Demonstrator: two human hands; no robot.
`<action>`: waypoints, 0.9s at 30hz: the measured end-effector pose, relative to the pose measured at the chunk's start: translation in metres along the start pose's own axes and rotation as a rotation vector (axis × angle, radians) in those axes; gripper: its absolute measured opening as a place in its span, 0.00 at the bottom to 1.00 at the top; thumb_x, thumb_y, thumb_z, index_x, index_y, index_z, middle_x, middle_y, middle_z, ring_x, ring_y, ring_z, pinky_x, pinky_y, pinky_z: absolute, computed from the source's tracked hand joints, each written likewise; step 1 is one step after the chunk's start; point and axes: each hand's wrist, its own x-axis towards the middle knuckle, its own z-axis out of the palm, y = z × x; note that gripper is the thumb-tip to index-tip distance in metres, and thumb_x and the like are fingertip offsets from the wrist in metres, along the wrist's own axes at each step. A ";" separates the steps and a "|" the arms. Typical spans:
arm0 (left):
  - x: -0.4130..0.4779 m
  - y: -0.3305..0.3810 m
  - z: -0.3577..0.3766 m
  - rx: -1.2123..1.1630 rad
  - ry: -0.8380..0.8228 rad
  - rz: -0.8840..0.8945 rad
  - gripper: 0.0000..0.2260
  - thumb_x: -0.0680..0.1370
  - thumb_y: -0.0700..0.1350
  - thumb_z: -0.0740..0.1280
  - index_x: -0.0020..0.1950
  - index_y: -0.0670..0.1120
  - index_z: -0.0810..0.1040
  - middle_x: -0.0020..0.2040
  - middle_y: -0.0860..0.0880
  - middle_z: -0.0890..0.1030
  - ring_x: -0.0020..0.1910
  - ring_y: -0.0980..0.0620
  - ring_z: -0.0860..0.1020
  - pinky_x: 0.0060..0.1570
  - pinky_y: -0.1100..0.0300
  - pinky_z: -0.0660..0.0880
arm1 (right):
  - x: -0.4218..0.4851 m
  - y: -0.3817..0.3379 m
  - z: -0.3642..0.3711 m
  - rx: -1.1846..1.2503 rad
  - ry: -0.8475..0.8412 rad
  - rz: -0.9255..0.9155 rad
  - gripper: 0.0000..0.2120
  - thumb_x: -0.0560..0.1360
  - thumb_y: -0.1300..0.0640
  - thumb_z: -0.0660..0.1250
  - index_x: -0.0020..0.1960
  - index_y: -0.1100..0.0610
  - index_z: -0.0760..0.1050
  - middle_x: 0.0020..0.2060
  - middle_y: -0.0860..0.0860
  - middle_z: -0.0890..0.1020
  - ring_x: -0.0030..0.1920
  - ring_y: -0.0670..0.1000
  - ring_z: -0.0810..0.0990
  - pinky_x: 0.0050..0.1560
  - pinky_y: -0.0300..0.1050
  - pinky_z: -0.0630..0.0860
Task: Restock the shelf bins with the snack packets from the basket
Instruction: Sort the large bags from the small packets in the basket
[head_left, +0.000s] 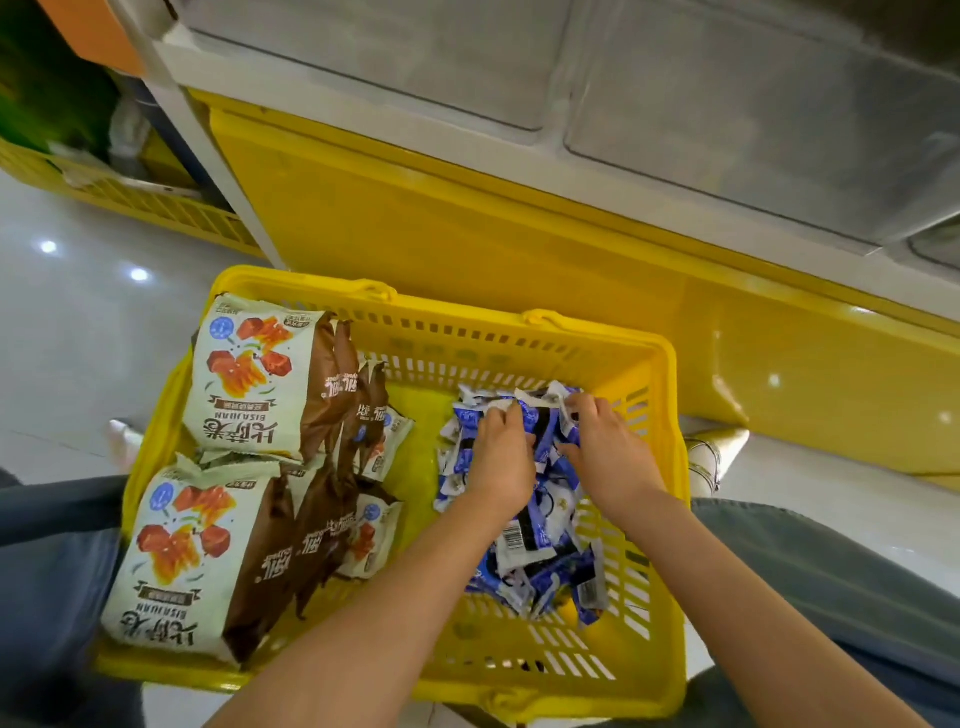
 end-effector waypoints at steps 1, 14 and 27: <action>0.002 -0.003 -0.001 0.050 -0.011 0.016 0.18 0.81 0.41 0.56 0.71 0.39 0.60 0.64 0.39 0.66 0.63 0.43 0.65 0.59 0.54 0.65 | 0.001 0.002 0.001 -0.023 0.007 0.029 0.21 0.78 0.56 0.64 0.67 0.56 0.62 0.62 0.55 0.71 0.62 0.56 0.72 0.50 0.47 0.73; -0.048 0.000 -0.064 0.112 0.020 0.212 0.16 0.81 0.42 0.57 0.69 0.46 0.65 0.63 0.47 0.69 0.58 0.50 0.71 0.57 0.55 0.71 | -0.006 -0.012 -0.004 -0.225 0.124 0.074 0.23 0.81 0.49 0.53 0.72 0.60 0.57 0.69 0.56 0.64 0.71 0.56 0.60 0.70 0.48 0.59; -0.121 -0.125 -0.220 -0.014 0.714 -0.143 0.15 0.79 0.40 0.59 0.65 0.40 0.69 0.60 0.38 0.71 0.59 0.40 0.70 0.58 0.47 0.65 | -0.023 -0.198 -0.017 0.739 -0.062 -0.122 0.28 0.80 0.49 0.59 0.73 0.62 0.56 0.69 0.55 0.67 0.68 0.52 0.68 0.67 0.44 0.66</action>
